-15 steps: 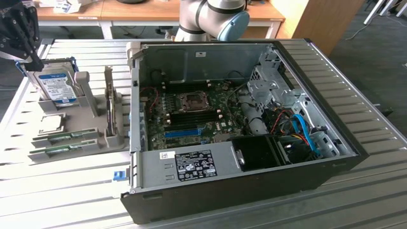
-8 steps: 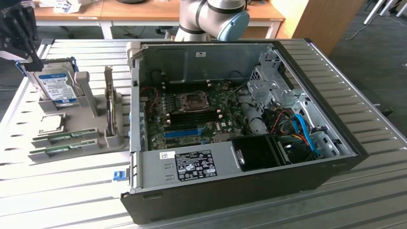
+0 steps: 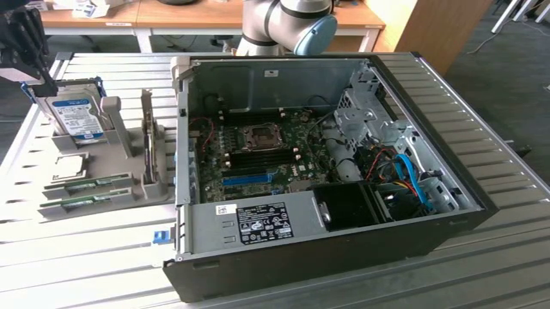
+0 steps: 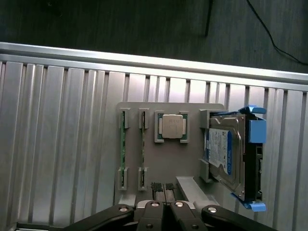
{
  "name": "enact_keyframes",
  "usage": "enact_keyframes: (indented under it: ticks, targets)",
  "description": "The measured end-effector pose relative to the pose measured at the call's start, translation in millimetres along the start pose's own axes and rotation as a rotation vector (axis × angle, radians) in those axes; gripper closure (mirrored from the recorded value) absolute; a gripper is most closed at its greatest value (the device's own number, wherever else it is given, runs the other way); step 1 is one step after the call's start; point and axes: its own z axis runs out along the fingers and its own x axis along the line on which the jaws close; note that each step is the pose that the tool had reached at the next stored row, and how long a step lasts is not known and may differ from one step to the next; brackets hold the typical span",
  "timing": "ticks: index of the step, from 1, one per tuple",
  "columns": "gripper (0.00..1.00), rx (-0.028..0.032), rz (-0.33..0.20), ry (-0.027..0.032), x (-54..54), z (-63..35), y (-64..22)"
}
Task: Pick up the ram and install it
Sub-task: 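Pick up the ram and move it above insertion slot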
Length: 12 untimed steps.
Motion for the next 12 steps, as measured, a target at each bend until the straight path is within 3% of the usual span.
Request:
enact_keyframes:
  ticks: [12]
  targets:
    - [0.89, -0.0005, -0.023, 0.0006, 0.0, 0.0, 0.0]
